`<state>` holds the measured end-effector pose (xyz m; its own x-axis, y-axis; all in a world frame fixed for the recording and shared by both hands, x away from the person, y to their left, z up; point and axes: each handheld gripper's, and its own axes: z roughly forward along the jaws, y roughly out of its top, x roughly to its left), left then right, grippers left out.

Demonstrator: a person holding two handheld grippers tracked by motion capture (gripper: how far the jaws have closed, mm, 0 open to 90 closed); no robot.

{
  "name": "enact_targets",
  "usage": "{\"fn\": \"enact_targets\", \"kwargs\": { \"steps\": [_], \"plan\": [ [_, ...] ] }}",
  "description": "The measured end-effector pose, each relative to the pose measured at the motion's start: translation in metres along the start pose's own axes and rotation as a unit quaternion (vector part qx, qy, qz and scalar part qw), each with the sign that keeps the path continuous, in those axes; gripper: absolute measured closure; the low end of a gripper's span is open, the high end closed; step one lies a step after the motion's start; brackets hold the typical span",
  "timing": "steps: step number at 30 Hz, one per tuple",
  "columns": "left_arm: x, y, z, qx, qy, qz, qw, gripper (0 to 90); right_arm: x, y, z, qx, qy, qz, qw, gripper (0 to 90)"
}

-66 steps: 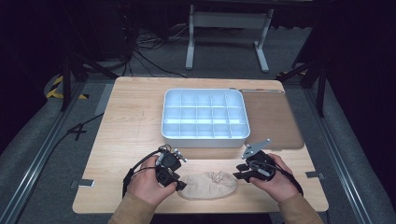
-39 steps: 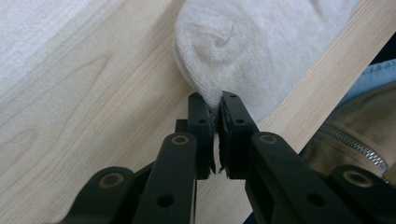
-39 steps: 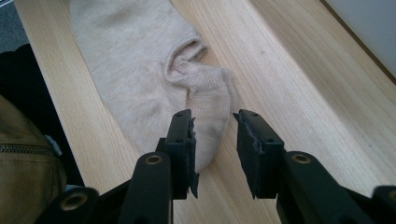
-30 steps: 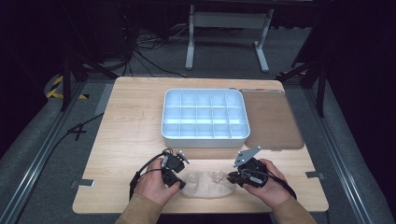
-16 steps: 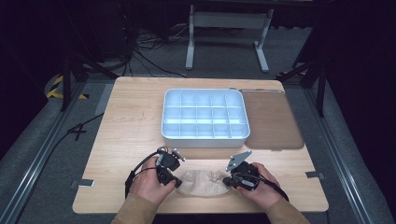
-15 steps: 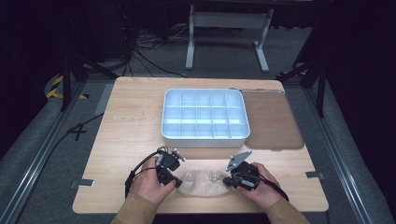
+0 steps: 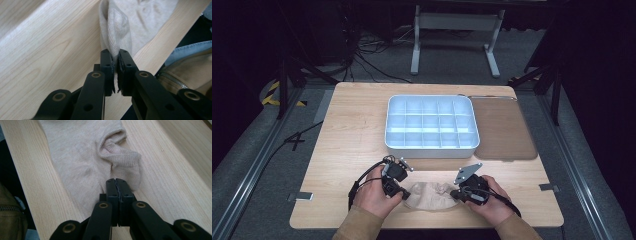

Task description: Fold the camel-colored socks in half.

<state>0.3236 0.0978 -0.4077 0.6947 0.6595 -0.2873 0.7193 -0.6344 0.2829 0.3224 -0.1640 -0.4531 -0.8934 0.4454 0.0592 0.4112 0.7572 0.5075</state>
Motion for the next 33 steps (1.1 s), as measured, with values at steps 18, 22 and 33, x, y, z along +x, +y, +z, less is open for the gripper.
{"fn": "enact_targets", "kwargs": {
  "steps": [18, 22, 33],
  "plan": [
    [-0.029, 0.031, 0.002, -0.021, -0.023, 0.065, 0.9974, 84.5, -0.003, -0.010, 0.000, -0.036, 0.008, 0.022, 0.9991, 90.0],
    [-0.035, 0.037, 0.003, -0.025, -0.027, 0.076, 0.9964, 84.6, -0.001, -0.011, 0.000, -0.039, 0.001, 0.019, 0.9991, 90.0],
    [-0.048, 0.056, 0.018, -0.027, -0.035, 0.101, 0.9940, 84.7, 0.000, -0.014, 0.000, -0.047, -0.002, 0.018, 0.9987, 90.0]
  ]
}}
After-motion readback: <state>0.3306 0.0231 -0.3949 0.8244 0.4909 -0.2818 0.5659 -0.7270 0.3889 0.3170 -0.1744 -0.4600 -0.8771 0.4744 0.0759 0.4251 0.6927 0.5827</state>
